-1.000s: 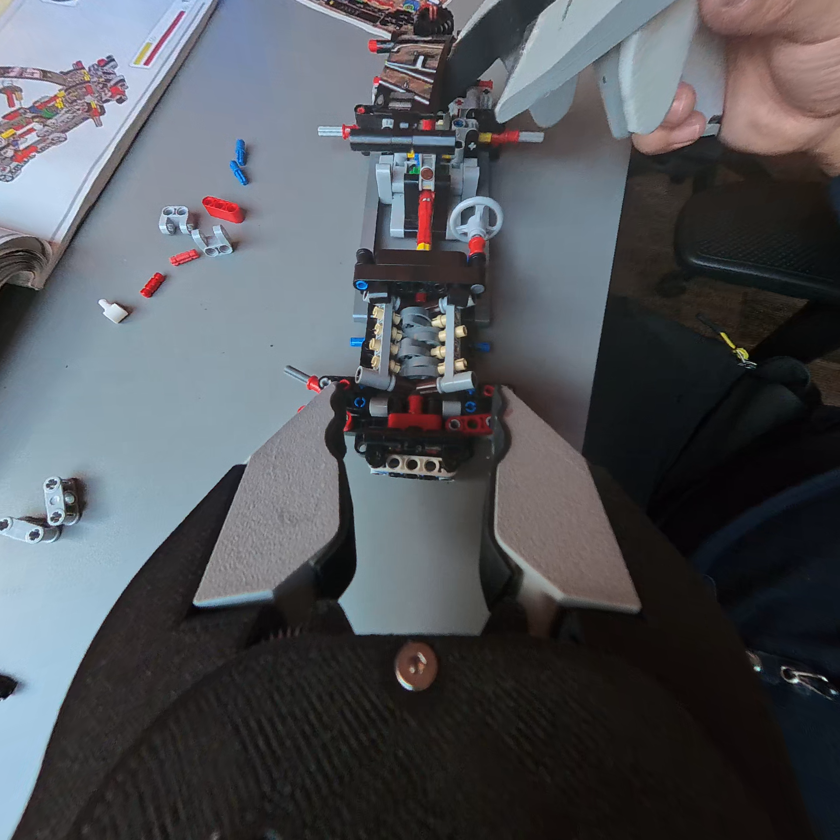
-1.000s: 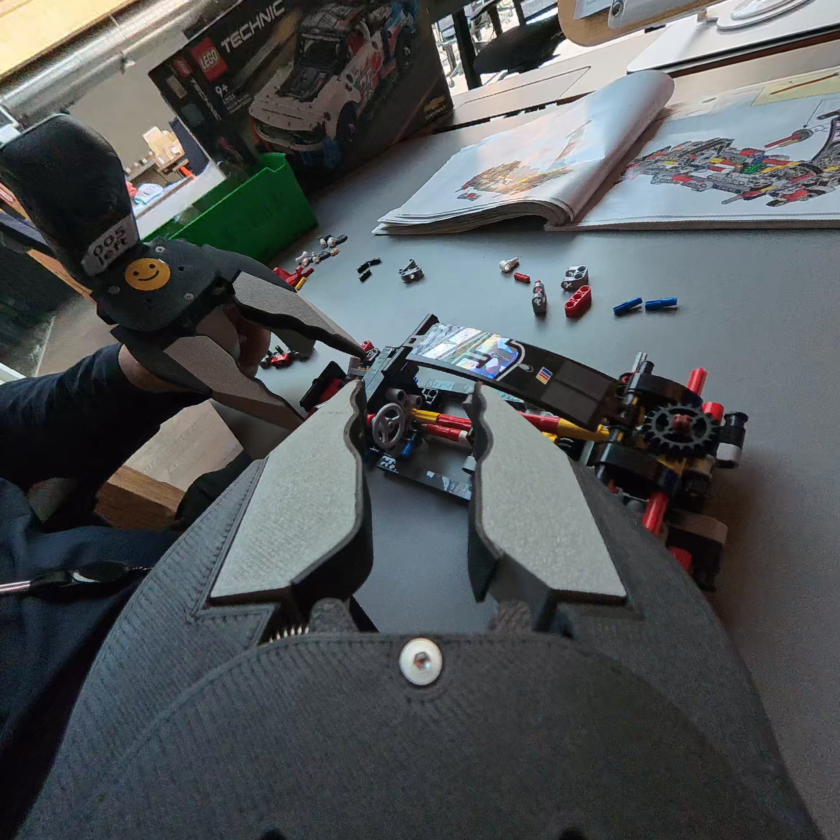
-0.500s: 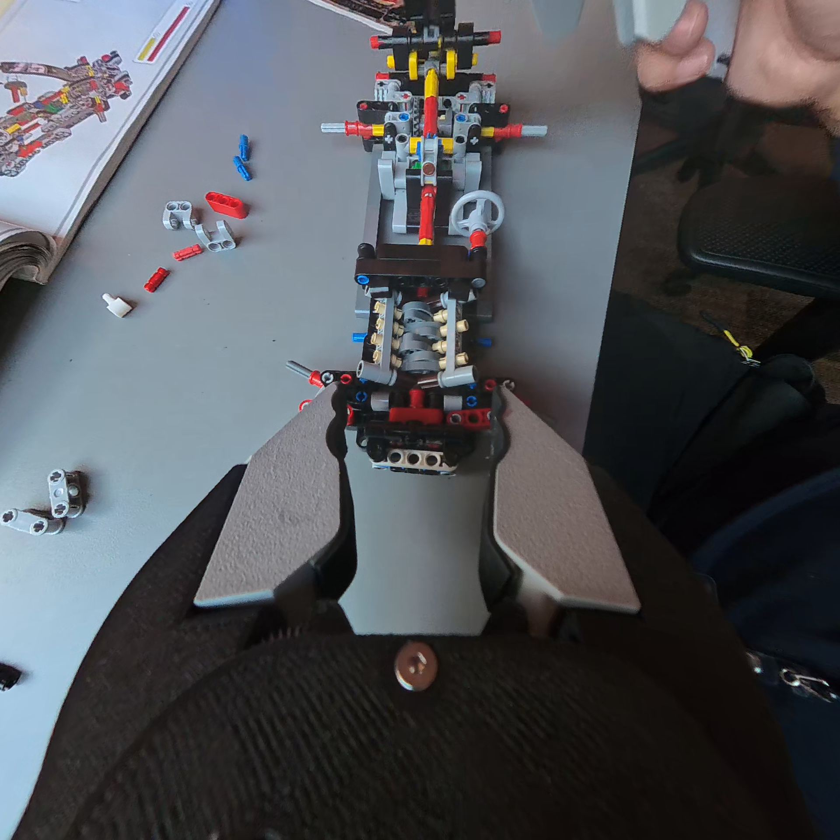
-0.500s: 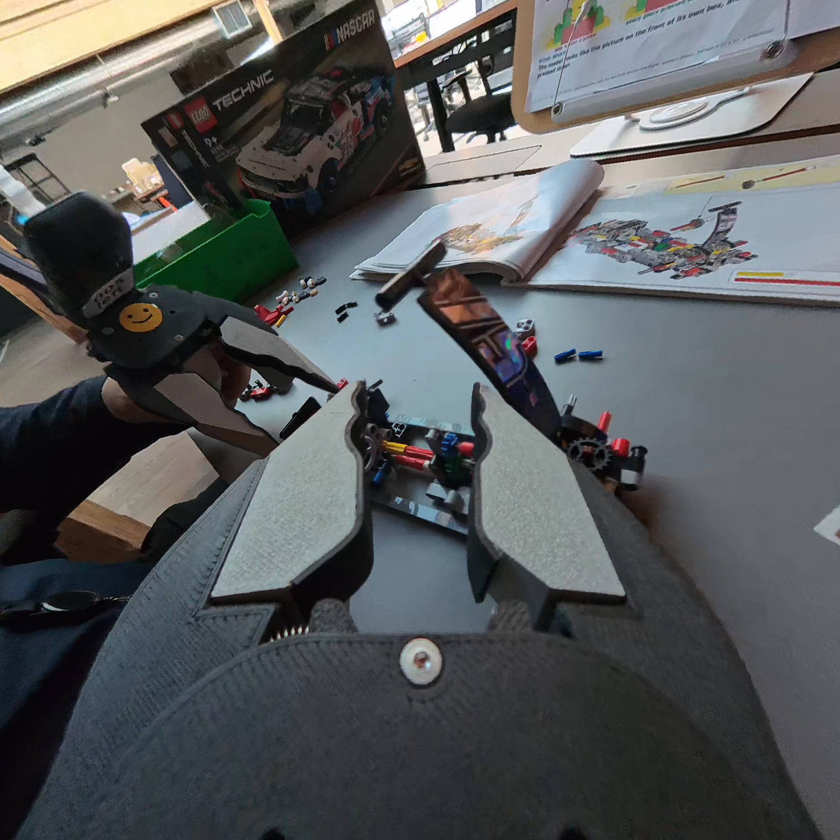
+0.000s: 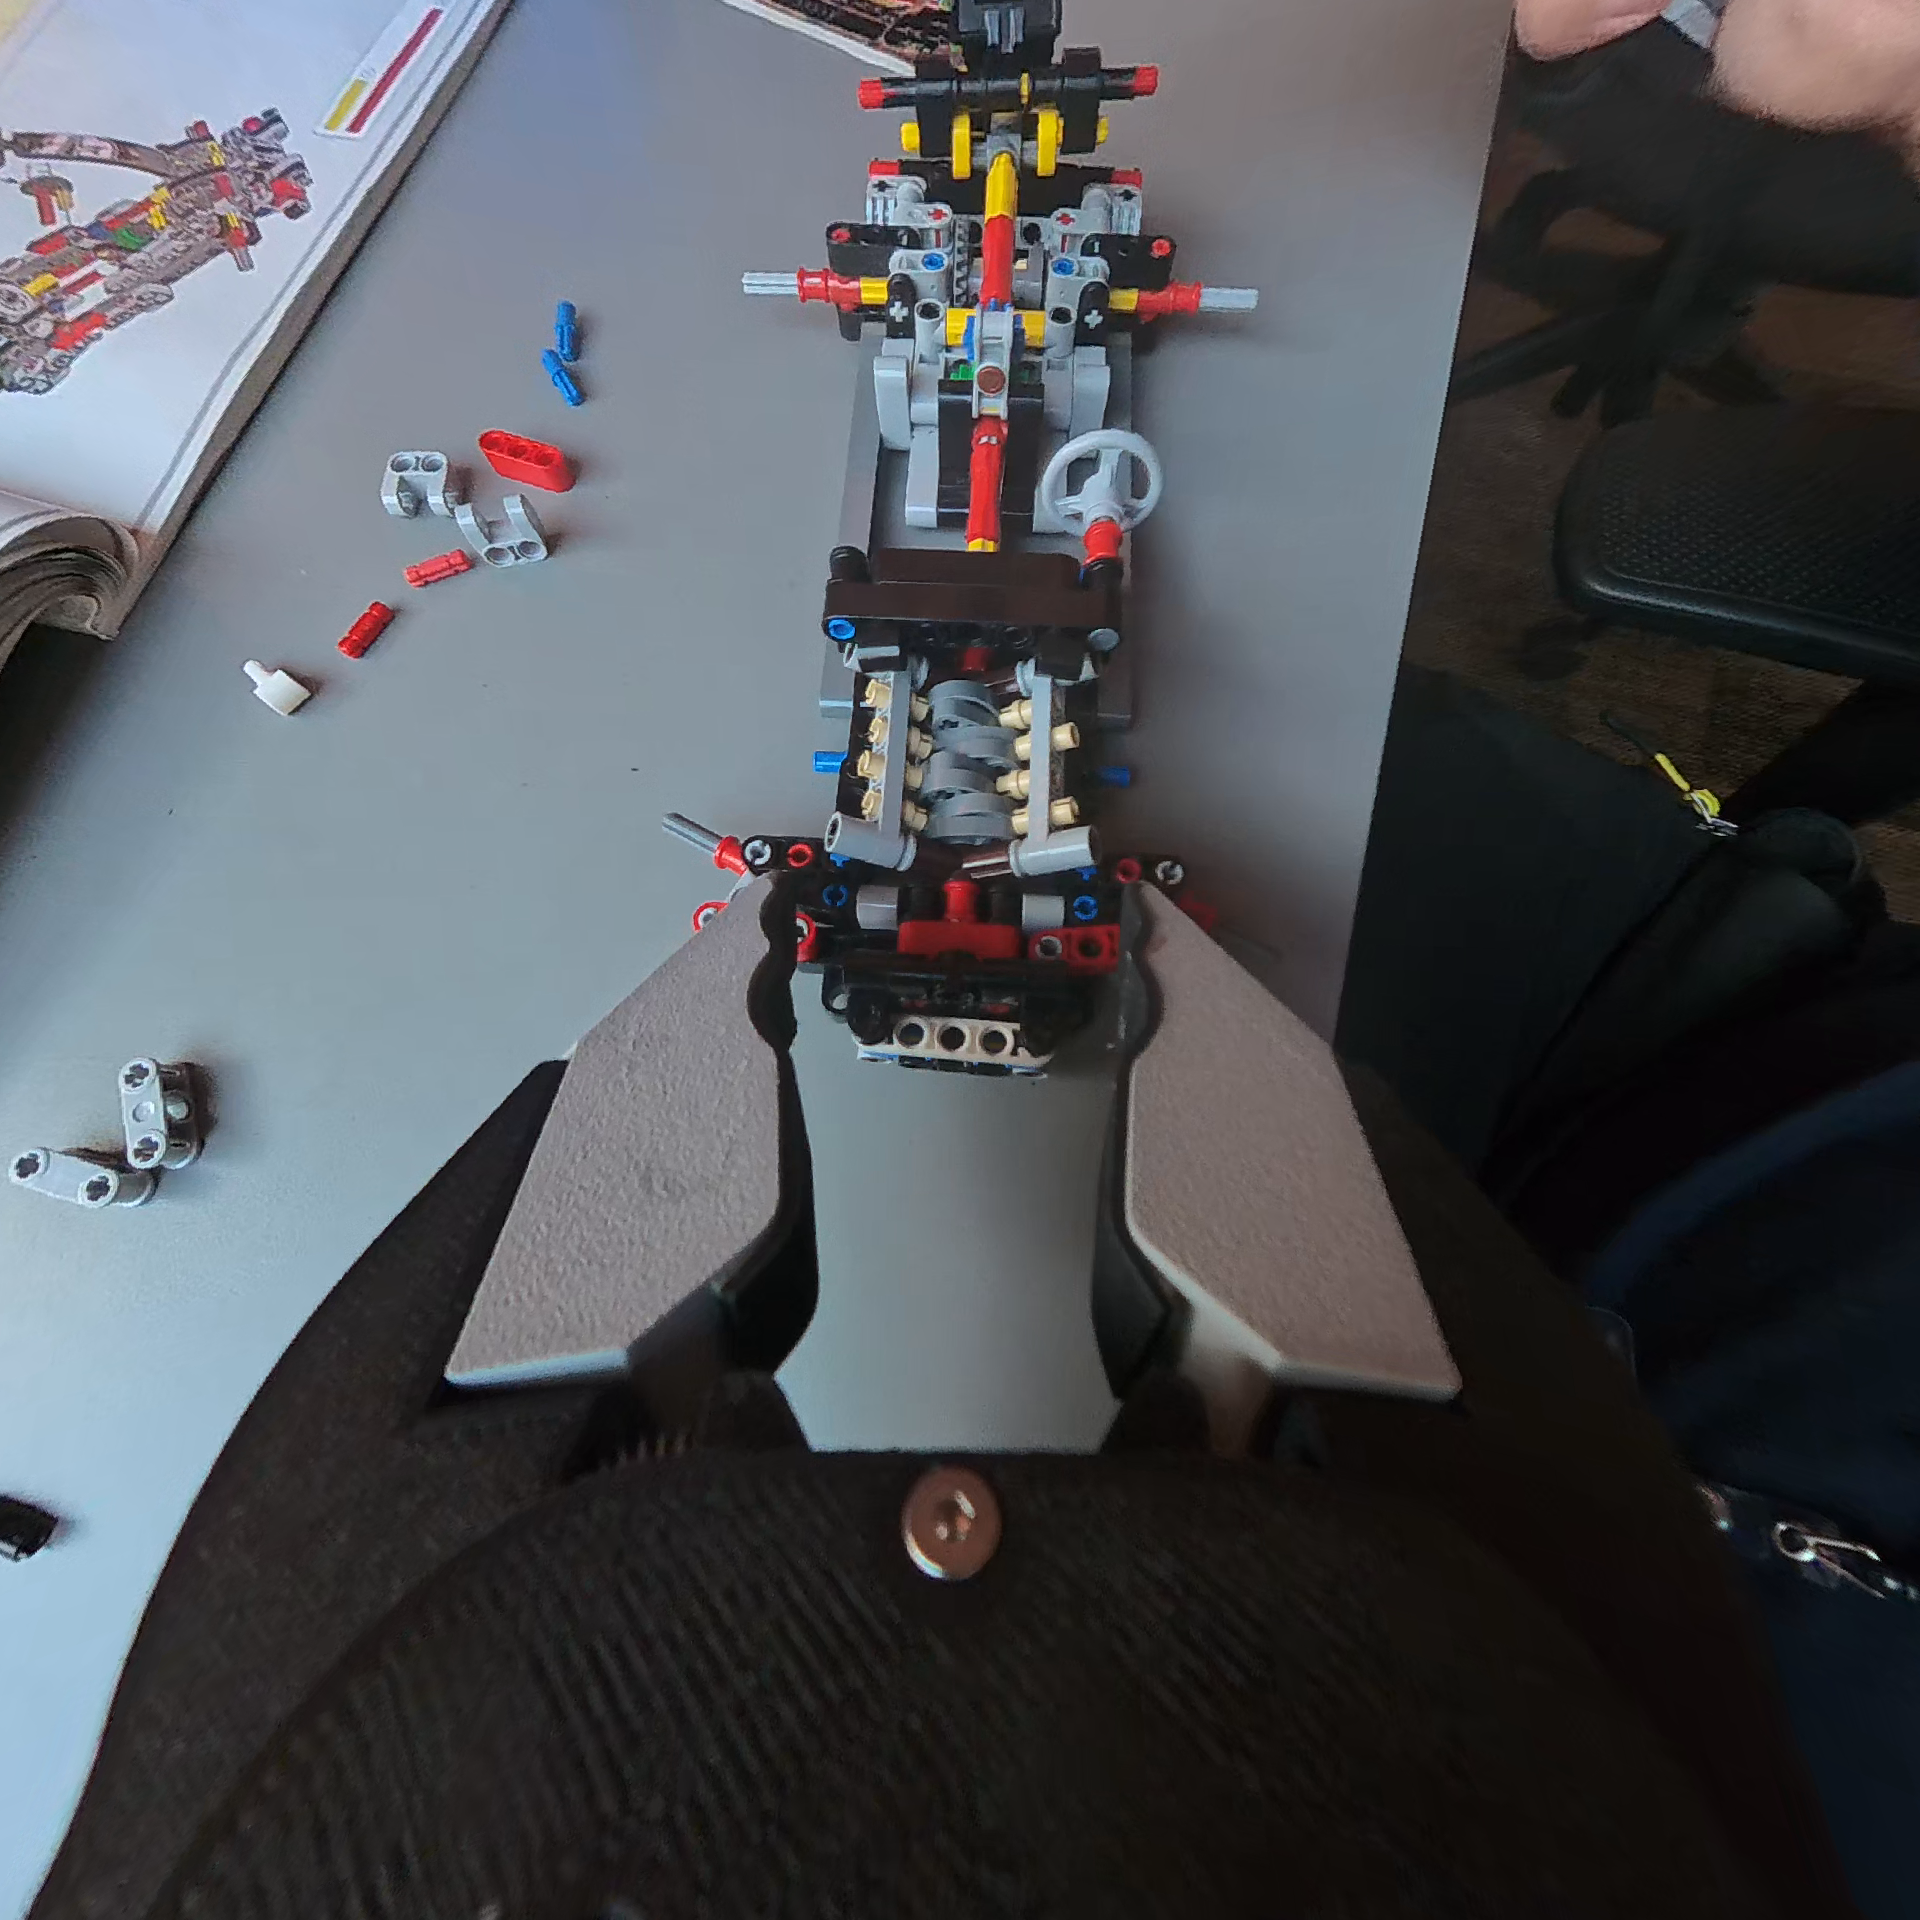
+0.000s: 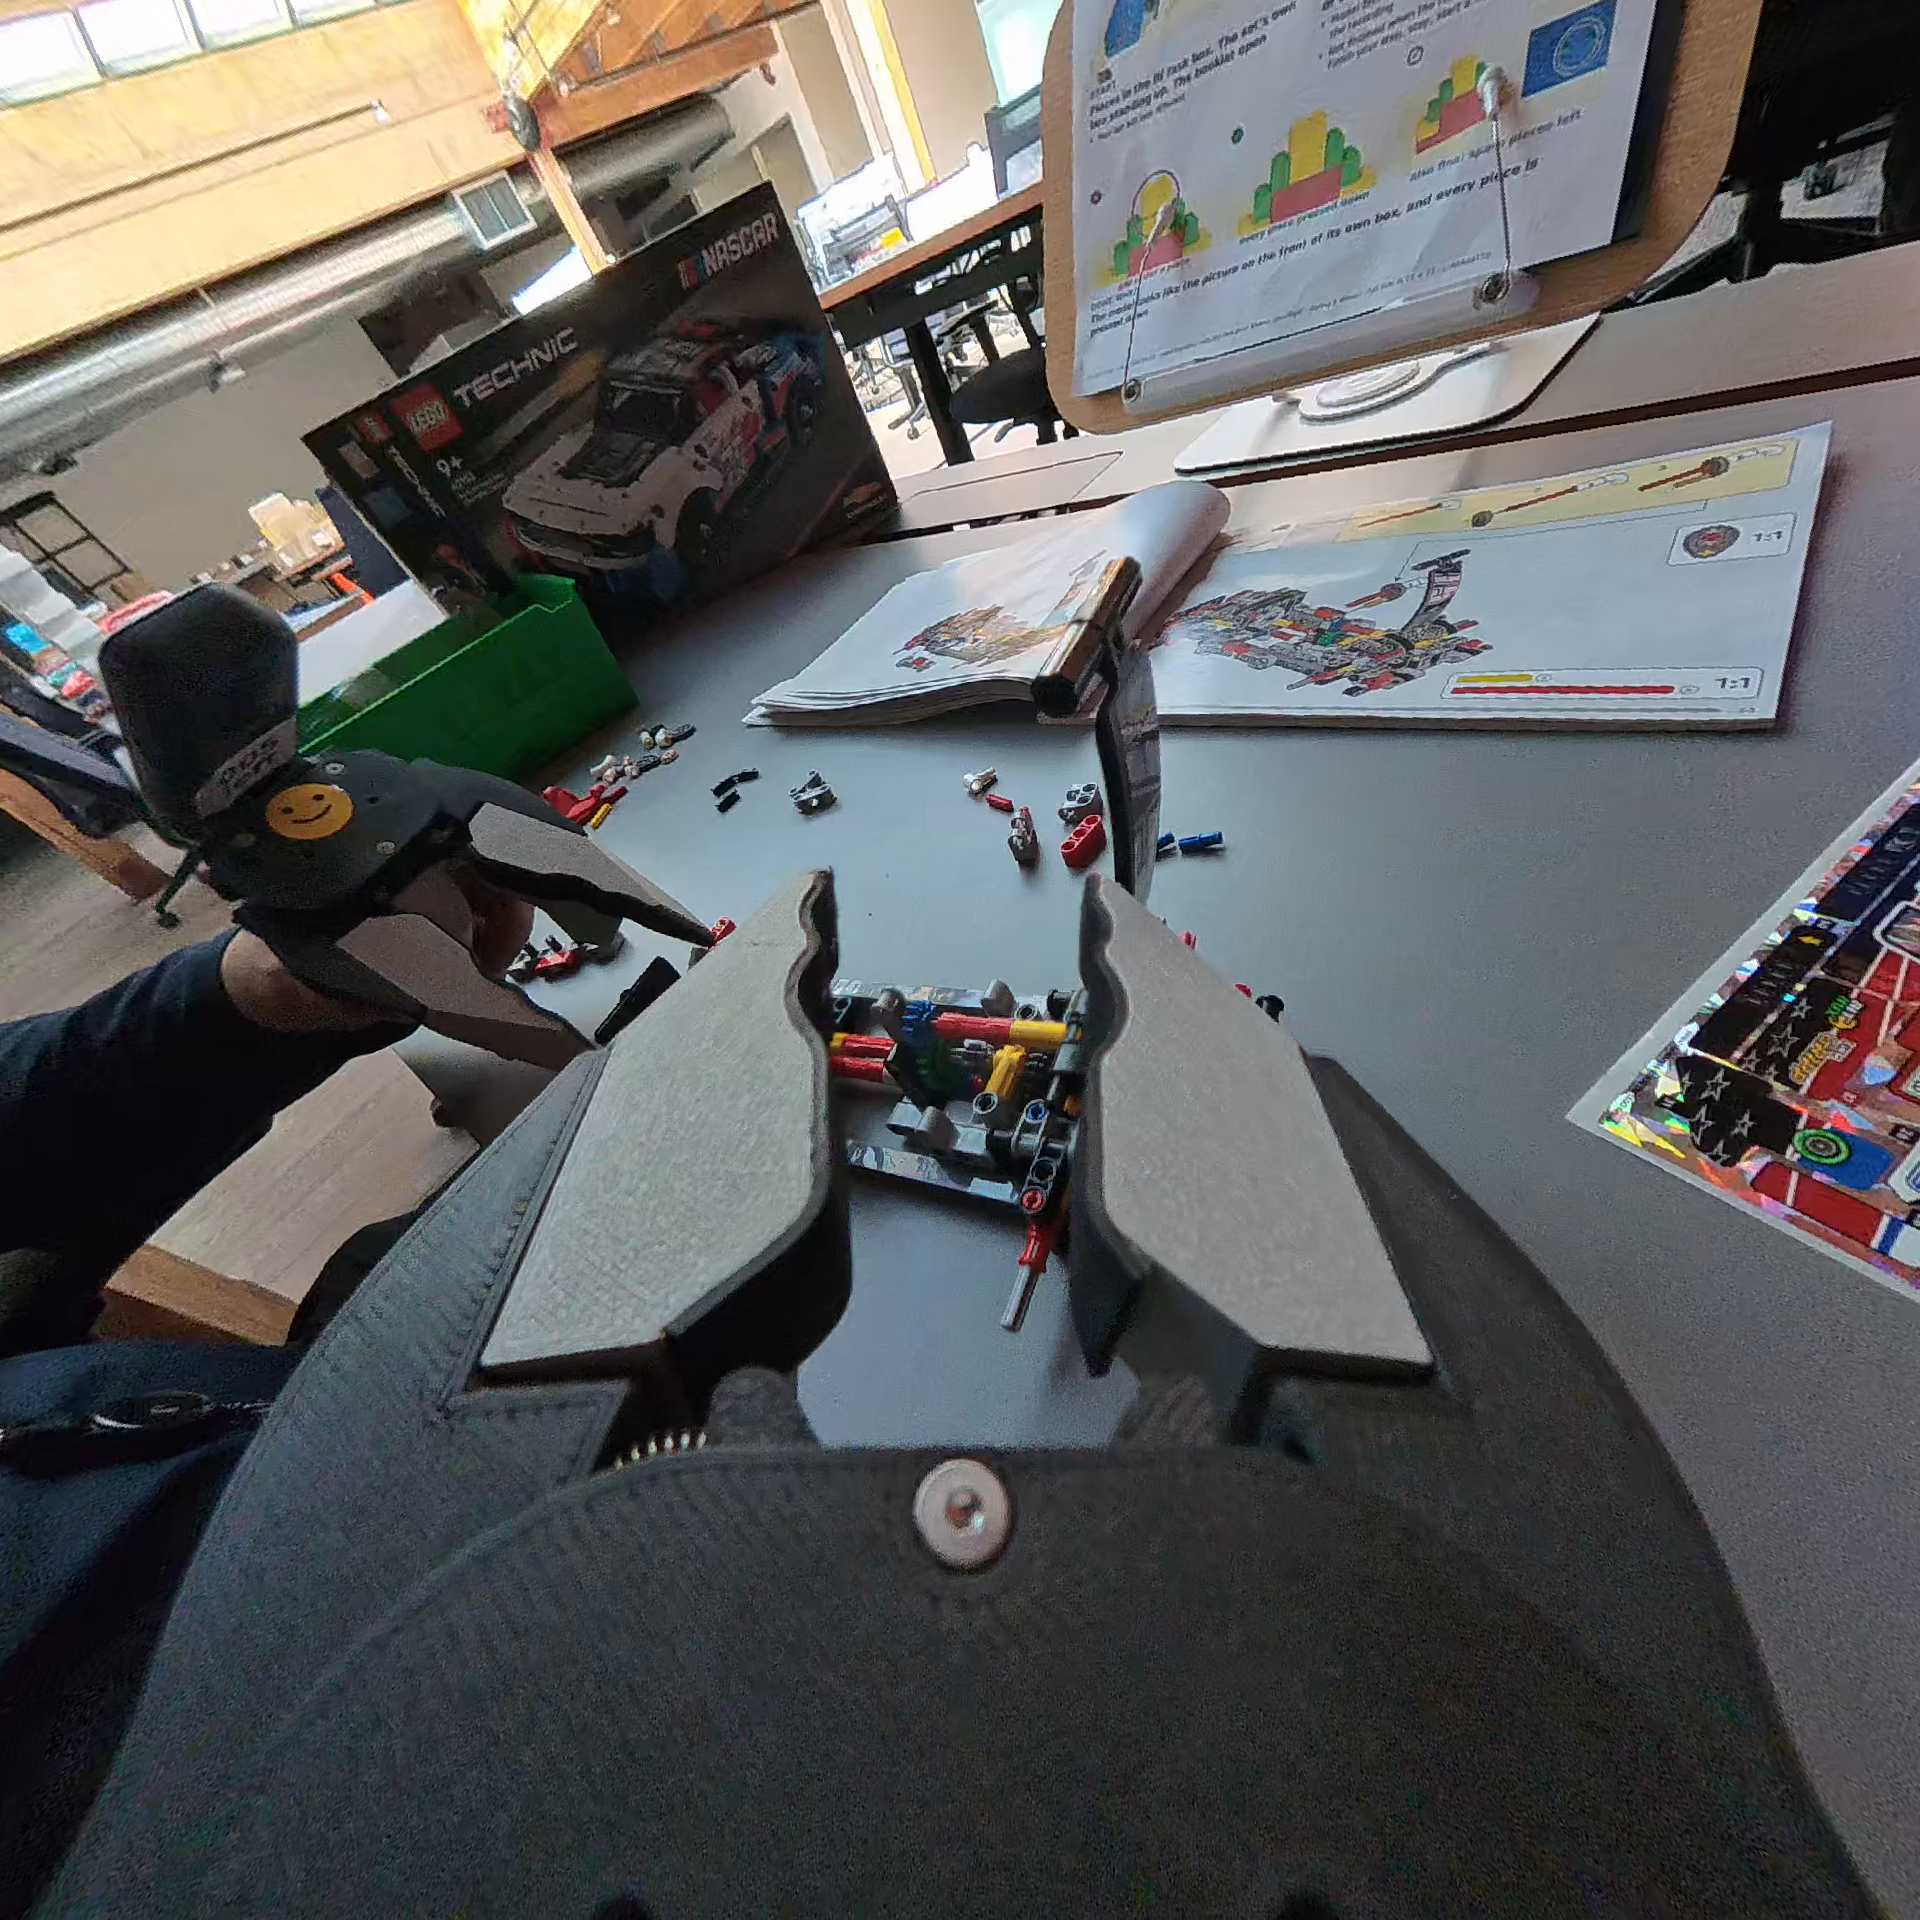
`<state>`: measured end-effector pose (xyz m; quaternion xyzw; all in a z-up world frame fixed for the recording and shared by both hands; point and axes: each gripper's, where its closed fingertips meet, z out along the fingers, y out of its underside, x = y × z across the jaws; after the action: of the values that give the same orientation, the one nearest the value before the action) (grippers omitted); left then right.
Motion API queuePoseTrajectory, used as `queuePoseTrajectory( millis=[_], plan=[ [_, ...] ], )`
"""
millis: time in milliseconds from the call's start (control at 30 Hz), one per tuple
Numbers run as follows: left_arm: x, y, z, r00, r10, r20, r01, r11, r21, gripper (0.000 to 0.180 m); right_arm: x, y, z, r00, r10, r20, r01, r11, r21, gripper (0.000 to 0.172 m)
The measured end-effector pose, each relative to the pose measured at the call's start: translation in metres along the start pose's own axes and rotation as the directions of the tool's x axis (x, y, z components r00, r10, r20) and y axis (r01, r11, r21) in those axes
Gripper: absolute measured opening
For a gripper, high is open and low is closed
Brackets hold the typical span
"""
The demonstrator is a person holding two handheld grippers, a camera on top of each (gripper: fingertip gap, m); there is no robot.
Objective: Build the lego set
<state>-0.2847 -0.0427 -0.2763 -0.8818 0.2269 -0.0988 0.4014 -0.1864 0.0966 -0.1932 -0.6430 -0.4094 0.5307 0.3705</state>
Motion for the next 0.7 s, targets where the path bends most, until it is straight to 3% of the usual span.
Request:
queuePoseTrajectory(
  millis=[467, 700],
  plan=[
    [-0.001, 0.007, -0.013, 1.000, -0.008, 0.006, 0.009, 1.000, -0.005, 0.061, -0.005, 0.026, -0.004, 0.998, -0.057, -0.036, 0.054, 0.994, -0.095, 0.047],
    [-0.011, 0.032, -0.044, 0.998, -0.035, 0.056, 0.034, 0.999, 0.001, 0.061, 0.004, 0.033, -0.021, 0.987, -0.131, -0.094, 0.118, 0.984, -0.133, 0.047]
  ],
)
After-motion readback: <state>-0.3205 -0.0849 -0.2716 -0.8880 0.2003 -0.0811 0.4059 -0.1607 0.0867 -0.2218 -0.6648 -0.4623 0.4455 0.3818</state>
